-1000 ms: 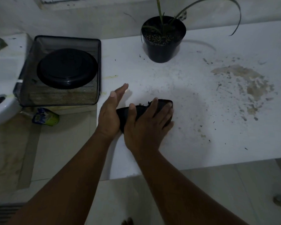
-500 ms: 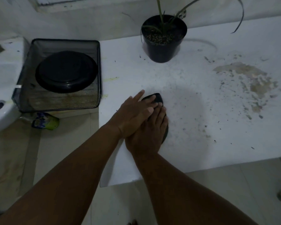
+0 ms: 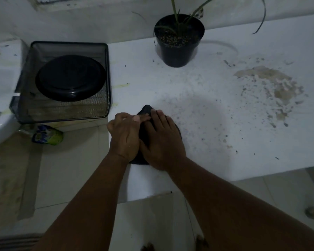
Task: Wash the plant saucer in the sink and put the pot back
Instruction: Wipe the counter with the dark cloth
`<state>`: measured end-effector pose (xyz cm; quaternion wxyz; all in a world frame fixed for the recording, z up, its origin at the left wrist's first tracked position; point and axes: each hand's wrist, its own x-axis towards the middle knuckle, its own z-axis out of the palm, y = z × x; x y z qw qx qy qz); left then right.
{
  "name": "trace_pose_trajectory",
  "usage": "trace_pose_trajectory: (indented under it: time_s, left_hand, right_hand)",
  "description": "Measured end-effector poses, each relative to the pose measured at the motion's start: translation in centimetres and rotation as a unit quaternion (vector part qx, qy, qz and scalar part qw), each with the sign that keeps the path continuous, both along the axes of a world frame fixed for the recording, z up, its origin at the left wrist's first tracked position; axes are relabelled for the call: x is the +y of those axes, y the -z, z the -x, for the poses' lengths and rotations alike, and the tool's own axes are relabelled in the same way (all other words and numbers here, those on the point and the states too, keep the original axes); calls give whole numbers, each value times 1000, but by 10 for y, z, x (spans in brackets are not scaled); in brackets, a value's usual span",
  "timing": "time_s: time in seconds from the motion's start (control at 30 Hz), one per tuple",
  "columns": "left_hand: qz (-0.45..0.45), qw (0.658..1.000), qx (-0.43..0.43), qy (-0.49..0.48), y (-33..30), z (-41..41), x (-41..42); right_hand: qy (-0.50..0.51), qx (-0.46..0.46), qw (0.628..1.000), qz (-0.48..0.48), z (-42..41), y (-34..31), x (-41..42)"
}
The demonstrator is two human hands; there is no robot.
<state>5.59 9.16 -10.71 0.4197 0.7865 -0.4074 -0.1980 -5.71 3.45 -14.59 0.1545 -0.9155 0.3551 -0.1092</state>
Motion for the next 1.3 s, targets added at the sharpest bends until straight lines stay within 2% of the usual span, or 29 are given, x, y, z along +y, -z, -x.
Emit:
trace_pose_trajectory:
  time_s: [0.13, 0.3, 0.37, 0.43, 0.5, 0.57, 0.93, 1.03, 1.17, 1.3]
  left_hand:
    - [24, 996, -85, -14, 8, 2, 17]
    - [0, 985, -174, 6, 17, 5, 35]
    - [-39, 982, -185, 22, 22, 4, 43]
    - [-74, 976, -201, 31, 29, 4, 48]
    - [-103, 960, -256, 42, 32, 6, 50]
    - [-123, 948, -290, 41, 33, 8, 48]
    - [-141, 930, -336, -49, 34, 43, 60]
    - [-126, 937, -319, -64, 28, 39, 61]
    - [-101, 944, -314, -35, 28, 30, 59]
    - [-121, 935, -329, -48, 33, 38, 58]
  right_hand:
    - [-77, 3, 997, 15, 11, 0, -12]
    - [-67, -35, 997, -29, 15, -7, -11]
    - [-34, -42, 998, 15, 17, -9, -3]
    - [63, -51, 995, 61, 16, -11, 10]
    - [141, -61, 987, 52, 13, -8, 22]
    - [146, -52, 987, 36, 12, -2, 27]
    - [30, 28, 999, 35, 26, -1, 6]
    - [69, 36, 996, 41, 27, -8, 9]
    - [176, -13, 984, 5, 17, -18, 30]
    - [179, -5, 984, -6, 11, -3, 49]
